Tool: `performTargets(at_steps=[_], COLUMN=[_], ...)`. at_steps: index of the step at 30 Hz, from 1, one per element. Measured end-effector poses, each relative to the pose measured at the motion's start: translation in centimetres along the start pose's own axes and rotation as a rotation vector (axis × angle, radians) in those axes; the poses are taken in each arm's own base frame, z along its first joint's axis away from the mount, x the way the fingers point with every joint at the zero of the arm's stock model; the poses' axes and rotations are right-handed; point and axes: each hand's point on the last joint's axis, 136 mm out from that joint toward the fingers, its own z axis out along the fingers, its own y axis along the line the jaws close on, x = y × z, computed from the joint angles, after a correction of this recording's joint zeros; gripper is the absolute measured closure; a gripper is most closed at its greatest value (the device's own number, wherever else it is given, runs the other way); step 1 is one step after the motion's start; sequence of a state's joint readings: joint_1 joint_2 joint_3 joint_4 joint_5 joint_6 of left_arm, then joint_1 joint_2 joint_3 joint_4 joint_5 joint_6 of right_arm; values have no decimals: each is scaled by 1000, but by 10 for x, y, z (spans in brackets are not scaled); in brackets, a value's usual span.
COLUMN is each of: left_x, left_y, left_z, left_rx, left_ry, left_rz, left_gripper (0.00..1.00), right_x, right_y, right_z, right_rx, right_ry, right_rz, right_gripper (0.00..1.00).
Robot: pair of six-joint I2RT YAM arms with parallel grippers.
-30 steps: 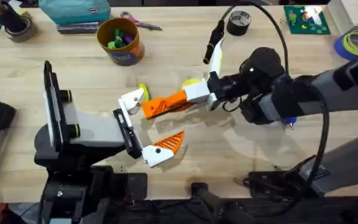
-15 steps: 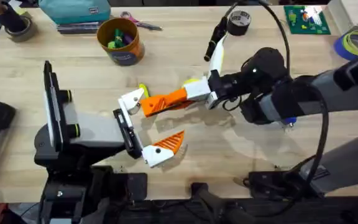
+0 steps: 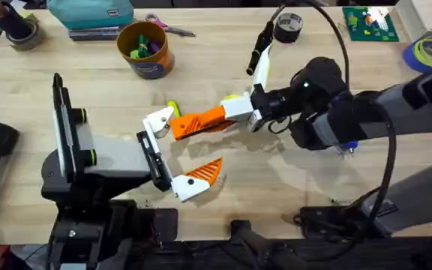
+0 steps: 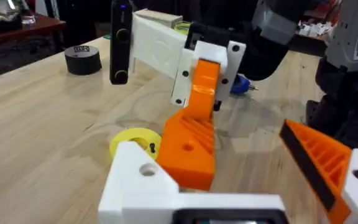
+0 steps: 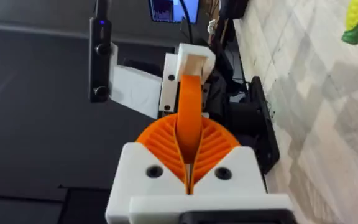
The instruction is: Pick up the gripper from the table and insert it into the empty holder that is missing its gripper. Then pick up a screw, insert it into the mounting hole, and use the screwdriver to tighten it. Finally, clean up the table by picking up the vegetable and placing it into the bucket.
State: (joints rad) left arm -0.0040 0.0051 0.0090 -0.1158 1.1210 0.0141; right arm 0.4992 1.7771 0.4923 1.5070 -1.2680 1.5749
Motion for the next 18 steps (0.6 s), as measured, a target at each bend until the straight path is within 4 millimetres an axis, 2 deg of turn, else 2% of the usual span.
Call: performTargets(at_steps=[18], left_x=[0], left_y=[1], left_z=[0], left_rx=[-4], left_ry=[0], left_rz=[1], left_gripper=[15], right_x=[-1], right_y=[-1], right_z=[4], right_rx=[0], right_ry=[-12], right_rz=[8], right_gripper=[993])
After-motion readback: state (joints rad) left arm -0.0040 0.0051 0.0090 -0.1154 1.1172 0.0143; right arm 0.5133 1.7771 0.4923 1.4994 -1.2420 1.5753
